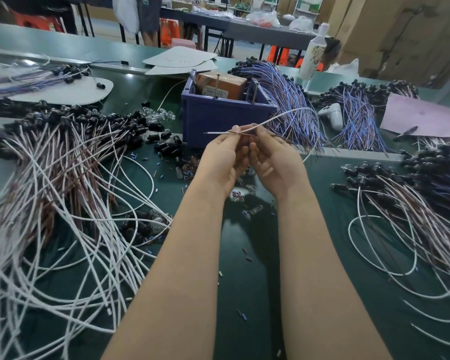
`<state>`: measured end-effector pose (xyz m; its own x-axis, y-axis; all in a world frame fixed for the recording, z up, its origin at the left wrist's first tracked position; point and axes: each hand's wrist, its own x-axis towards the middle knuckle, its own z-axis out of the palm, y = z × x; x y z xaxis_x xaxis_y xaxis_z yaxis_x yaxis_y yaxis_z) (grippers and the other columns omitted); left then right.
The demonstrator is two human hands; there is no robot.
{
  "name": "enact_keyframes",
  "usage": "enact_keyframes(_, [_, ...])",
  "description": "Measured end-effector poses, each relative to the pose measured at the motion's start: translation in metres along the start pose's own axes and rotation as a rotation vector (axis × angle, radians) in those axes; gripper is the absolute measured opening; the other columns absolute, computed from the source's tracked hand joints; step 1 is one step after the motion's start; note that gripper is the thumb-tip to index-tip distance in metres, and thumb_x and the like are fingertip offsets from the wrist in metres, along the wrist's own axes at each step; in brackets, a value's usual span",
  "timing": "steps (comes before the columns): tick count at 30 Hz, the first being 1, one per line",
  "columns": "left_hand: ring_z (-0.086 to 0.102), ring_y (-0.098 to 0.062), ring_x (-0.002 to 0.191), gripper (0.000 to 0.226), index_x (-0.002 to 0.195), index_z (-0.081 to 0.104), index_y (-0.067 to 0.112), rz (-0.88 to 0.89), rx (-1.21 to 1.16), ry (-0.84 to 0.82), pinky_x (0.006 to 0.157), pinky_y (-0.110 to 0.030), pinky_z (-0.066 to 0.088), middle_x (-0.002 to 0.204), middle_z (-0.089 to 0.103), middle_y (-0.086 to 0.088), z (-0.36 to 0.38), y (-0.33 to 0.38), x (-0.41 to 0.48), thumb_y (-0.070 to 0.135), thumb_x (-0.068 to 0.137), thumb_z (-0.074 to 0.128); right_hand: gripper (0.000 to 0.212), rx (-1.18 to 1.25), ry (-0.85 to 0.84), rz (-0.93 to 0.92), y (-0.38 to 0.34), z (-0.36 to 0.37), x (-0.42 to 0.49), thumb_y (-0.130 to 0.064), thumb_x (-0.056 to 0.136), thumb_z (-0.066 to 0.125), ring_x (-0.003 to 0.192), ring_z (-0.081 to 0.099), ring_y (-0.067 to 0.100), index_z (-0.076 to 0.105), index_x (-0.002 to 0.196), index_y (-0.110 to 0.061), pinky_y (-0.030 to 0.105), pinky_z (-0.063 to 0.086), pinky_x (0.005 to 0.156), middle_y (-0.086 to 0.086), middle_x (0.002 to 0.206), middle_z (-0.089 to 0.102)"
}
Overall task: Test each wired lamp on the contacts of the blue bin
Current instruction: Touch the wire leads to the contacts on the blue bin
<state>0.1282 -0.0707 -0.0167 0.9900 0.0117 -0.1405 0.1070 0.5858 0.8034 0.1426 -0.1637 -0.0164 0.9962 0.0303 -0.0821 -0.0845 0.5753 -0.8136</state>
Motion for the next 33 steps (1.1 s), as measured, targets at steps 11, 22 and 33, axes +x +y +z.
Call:
enact_keyframes(11, [0.059, -0.002, 0.062, 0.011, 0.089, 0.065, 0.016, 0.109, 0.167, 0.039, 0.059, -0.014, 0.05, 0.072, 0.065, 0.004, 0.001, -0.004, 0.001, 0.011, 0.094, 0.056, 0.011, -0.038, 0.087, -0.117, 0.002, 0.0, 0.001, -0.005, 0.093, 0.056, 0.057, 0.058, 0.012, 0.063, 0.084, -0.004, 0.018, 0.052, 0.059, 0.005, 0.066, 0.064])
enact_keyframes(22, [0.058, 0.002, 0.051, 0.024, 0.08, 0.064, 0.012, 0.222, 0.259, 0.111, 0.055, -0.013, 0.05, 0.069, 0.064, 0.001, 0.0, -0.007, 0.003, 0.012, 0.098, 0.05, 0.014, -0.203, 0.116, -0.101, 0.005, 0.0, 0.003, -0.009, 0.09, 0.062, 0.052, 0.059, 0.011, 0.062, 0.077, -0.004, 0.02, 0.05, 0.059, 0.003, 0.062, 0.066])
enact_keyframes(33, [0.055, 0.004, 0.048, 0.031, 0.073, 0.065, 0.017, 0.252, 0.219, 0.204, 0.053, -0.014, 0.046, 0.06, 0.065, 0.009, 0.008, -0.012, 0.002, 0.019, 0.099, 0.048, 0.016, -0.176, 0.16, -0.186, 0.005, 0.002, -0.001, -0.009, 0.09, 0.061, 0.056, 0.054, 0.012, 0.061, 0.075, -0.006, 0.02, 0.051, 0.061, 0.005, 0.067, 0.062])
